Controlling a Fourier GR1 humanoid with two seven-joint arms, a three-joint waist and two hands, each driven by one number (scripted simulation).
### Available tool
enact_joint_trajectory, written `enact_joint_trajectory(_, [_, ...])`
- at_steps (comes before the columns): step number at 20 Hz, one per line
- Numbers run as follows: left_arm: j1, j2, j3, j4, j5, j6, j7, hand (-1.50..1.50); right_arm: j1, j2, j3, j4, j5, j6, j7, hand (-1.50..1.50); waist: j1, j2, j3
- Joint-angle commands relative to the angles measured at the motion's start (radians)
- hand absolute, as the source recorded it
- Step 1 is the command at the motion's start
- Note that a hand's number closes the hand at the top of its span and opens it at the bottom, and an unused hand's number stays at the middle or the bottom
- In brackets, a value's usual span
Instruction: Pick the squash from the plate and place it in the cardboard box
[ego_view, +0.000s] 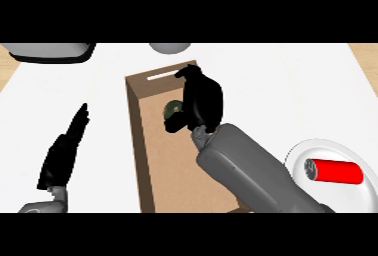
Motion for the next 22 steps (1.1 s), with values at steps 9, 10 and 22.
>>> enact_joint_trajectory(9, [0.026,-0.009,0.011,-0.003,0.000,0.011,0.004,0.00,0.036,0.004,-0.152,-0.057,-0.008,-0.505,-0.101,-1.50,-0.026,-0.005,0.001])
enact_joint_trajectory(10, [0.052,0.034,0.029,-0.048,0.024,-0.030,-0.014,0.00,0.045,0.004,-0.179,-0.067,-0.032,-0.523,-0.122,-1.50,-0.018,-0.006,0.001])
enact_joint_trajectory(22, [0.071,0.036,0.059,-0.026,0.027,-0.021,-0.033,0.00,0.513,-0.270,-0.393,-0.668,-0.149,-0.453,-0.196,-1.50,-0.063,-0.012,0.001])
